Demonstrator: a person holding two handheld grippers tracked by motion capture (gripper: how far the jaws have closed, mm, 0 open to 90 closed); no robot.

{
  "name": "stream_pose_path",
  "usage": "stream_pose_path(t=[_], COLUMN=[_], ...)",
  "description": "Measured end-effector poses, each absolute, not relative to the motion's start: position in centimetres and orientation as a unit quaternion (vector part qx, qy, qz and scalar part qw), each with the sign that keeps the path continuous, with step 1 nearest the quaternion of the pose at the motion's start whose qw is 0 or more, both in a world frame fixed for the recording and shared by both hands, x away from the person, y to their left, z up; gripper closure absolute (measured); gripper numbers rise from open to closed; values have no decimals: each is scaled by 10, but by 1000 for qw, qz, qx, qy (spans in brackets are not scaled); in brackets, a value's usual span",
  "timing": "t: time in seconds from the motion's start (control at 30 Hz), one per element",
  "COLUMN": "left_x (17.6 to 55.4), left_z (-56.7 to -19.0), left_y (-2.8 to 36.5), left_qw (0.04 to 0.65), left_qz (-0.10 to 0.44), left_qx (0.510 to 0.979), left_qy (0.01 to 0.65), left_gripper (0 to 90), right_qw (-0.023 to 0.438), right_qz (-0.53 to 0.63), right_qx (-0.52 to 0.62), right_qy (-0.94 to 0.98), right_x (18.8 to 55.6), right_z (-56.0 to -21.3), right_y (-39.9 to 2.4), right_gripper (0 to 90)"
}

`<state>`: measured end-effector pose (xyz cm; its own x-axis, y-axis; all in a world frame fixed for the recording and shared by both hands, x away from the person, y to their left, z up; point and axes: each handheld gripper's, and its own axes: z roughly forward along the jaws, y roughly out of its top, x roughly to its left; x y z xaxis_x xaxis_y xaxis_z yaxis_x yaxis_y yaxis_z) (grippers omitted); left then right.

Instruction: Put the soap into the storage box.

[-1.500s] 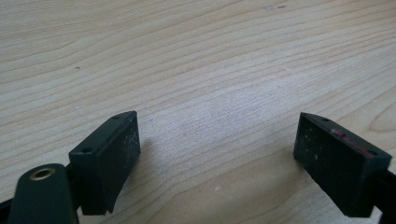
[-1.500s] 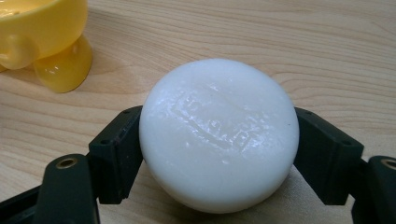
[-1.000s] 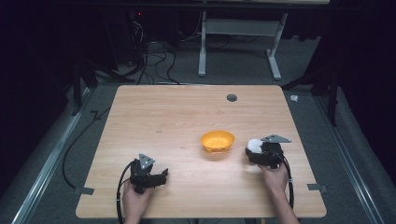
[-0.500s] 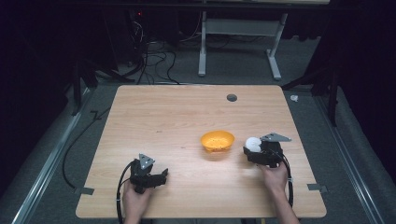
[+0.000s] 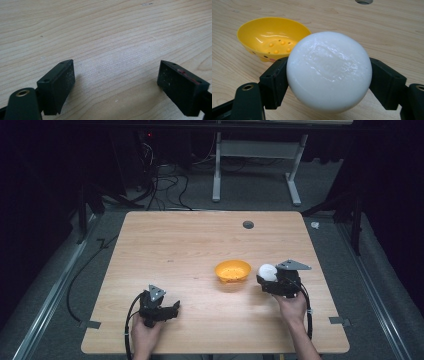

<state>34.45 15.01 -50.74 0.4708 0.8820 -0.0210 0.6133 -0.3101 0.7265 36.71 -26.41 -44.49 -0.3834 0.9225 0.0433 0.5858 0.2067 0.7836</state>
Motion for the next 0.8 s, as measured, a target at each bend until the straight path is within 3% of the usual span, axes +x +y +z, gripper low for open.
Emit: stream_pose_path(t=[0.8], left_x=[344], left_z=[-507], left_y=[150], left_qw=[344], left_qz=[195], left_qx=[786], left_qy=[475], left_gripper=[149], right_qw=[211], right_qz=[394], right_qx=[474], right_qy=[759], right_x=[372], right_z=[-425], right_y=[-241], right_gripper=[245])
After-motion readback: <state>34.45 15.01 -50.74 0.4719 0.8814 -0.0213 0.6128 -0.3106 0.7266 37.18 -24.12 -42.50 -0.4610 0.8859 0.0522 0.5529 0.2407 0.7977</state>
